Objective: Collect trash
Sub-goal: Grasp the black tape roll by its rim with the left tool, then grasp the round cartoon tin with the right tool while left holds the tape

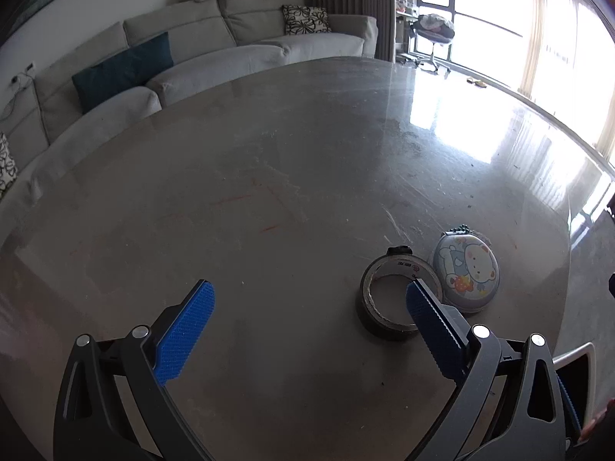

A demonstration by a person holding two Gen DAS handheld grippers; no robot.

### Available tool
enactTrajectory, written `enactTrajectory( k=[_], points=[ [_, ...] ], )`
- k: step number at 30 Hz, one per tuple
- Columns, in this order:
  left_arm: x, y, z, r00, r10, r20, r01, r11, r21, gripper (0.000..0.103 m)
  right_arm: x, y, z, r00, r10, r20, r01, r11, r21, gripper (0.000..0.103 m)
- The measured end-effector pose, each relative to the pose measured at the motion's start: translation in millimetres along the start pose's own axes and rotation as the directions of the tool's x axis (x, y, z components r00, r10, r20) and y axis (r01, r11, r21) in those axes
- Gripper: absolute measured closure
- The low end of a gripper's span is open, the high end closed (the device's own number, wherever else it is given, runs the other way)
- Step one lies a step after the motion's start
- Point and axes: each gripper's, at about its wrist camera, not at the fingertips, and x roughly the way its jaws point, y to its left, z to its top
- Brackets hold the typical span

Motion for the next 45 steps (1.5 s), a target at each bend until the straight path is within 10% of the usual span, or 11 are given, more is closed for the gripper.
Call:
enactTrajectory(
  k=[11,18,45],
  points=[
    [7.3,-0.2,-5.8,1.0,-0.005,-0.027,0.005,1.0,0.008,0.024,-3.7,5.0,1.9,1.0,0.011,0.024,-0.011,1.0,-0.005,0.004],
    [-0.8,-20.3,-9.0,0.999,-0.037,-0.031,0.039,0.996,0.085,0.09,-8.0,4.1,2.3,0.999,0.008,0.035,-0.008,1.0,0.001,0.004],
    [-108.9,-4.1,0.2,0.981,0.034,0.193,-0.03,0.999,-0.021,0.092,19.7,14.1,23.5,0.995,0.07,0.068,-0.073,0.996,0.047,0.004]
  ],
)
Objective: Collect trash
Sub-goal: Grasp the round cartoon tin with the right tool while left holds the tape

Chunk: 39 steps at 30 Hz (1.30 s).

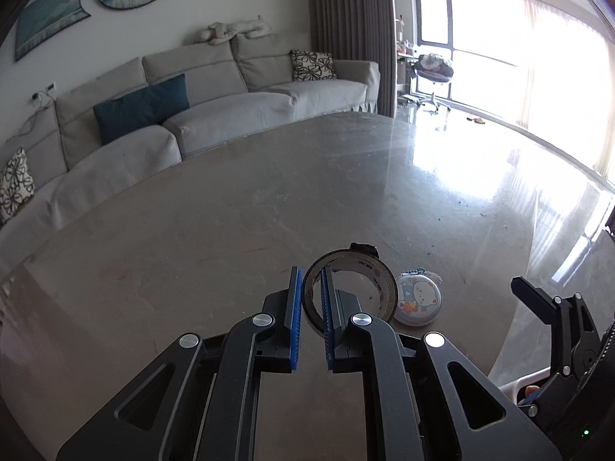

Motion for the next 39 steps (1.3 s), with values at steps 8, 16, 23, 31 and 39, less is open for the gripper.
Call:
enactTrajectory(
  k=[8,16,23,31,39],
  points=[
    [8.8,12.0,3.9,0.999,0.05,0.015,-0.05,0.999,0.002,0.092,12.0,4.8,12.2,1.0,0.012,0.014,-0.012,1.0,-0.007,0.004],
    [21.7,28.1,4.4,0.997,0.079,-0.001,-0.079,0.997,-0.021,0.092,41.7,11.0,16.4,0.998,0.04,-0.055,-0.042,0.999,-0.026,0.004],
    [22.6,25.4,2.0,0.996,0.091,0.0,-0.091,0.996,-0.017,0.092,60.5,15.4,19.0,0.983,0.092,-0.159,-0.096,0.995,-0.018,0.004],
    [17.6,24.3,-1.7,0.996,0.085,-0.001,-0.085,0.996,-0.035,0.092,77.4,14.9,18.2,0.938,0.153,-0.313,-0.15,0.988,0.034,0.006],
    [16.9,35.5,0.4,0.997,0.08,-0.003,-0.08,0.995,-0.055,0.092,66.9,18.0,15.6,0.938,0.181,-0.294,-0.178,0.983,0.039,0.035]
  ],
)
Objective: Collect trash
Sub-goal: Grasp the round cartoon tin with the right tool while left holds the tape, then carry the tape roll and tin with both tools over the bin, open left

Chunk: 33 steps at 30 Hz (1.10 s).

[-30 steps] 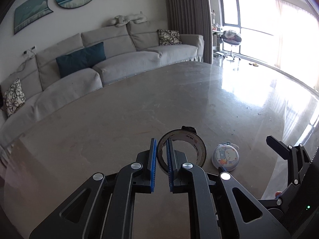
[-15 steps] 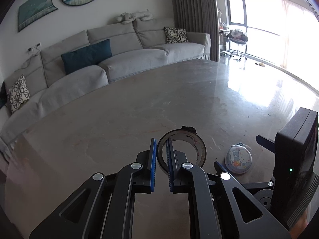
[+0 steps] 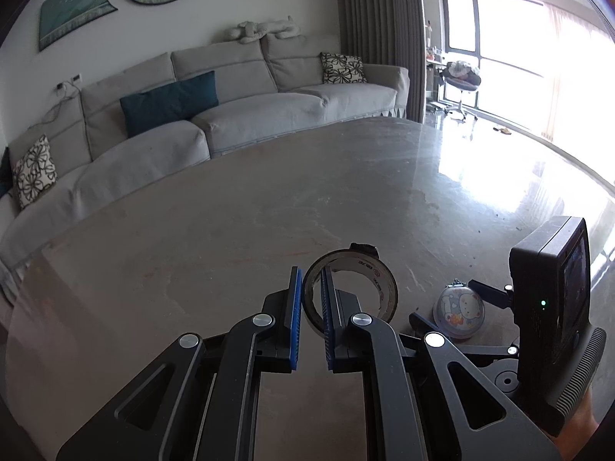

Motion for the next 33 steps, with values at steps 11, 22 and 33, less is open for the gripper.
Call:
enactTrajectory(
  k=[11,22,33],
  points=[
    [-5.5,4.4,0.4,1.0,-0.014,0.012,0.014,1.0,-0.007,0.092,-16.0,2.3,-7.6,0.999,-0.032,0.038,0.033,0.999,-0.036,0.047],
    [-15.9,-11.1,-4.6,0.997,-0.068,0.023,0.067,0.997,0.049,0.092,-79.8,0.4,-17.5,0.988,-0.08,0.136,0.086,0.995,-0.041,0.048],
    [-50.3,-73.7,-24.8,0.97,-0.24,0.024,0.231,0.954,0.19,0.092,-146.9,-23.8,-49.2,0.966,-0.199,0.165,0.197,0.98,0.024,0.048]
  ],
)
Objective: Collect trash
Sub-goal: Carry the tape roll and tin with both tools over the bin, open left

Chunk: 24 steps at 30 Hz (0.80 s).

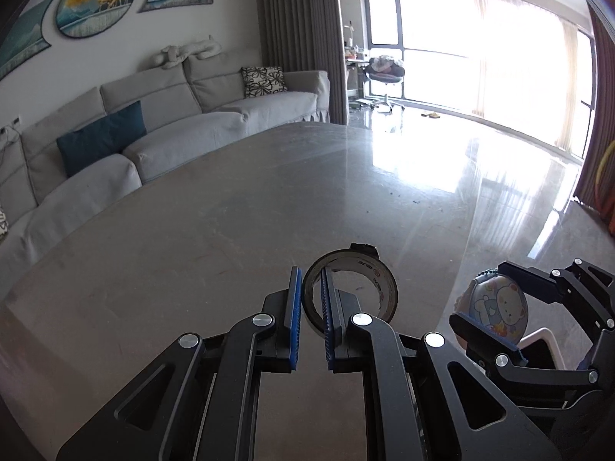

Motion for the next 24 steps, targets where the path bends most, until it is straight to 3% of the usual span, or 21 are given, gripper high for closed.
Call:
enactTrajectory(
  k=[8,15,24],
  points=[
    [-14.2,-82.3,-16.8,0.99,-0.14,-0.009,0.14,0.984,0.111,0.092,-40.3,-38.3,-38.8,0.992,-0.119,-0.028,0.121,0.991,0.055,0.048],
    [-22.7,-157.1,-42.0,0.967,-0.245,-0.063,0.253,0.947,0.196,0.092,-69.4,-74.9,-82.8,0.975,-0.215,-0.055,0.22,0.968,0.12,0.048],
    [-19.5,-218.0,-66.0,0.945,-0.305,-0.122,0.327,0.904,0.276,0.092,-85.7,-112.8,-124.2,0.949,-0.302,-0.092,0.314,0.932,0.181,0.047]
  ],
)
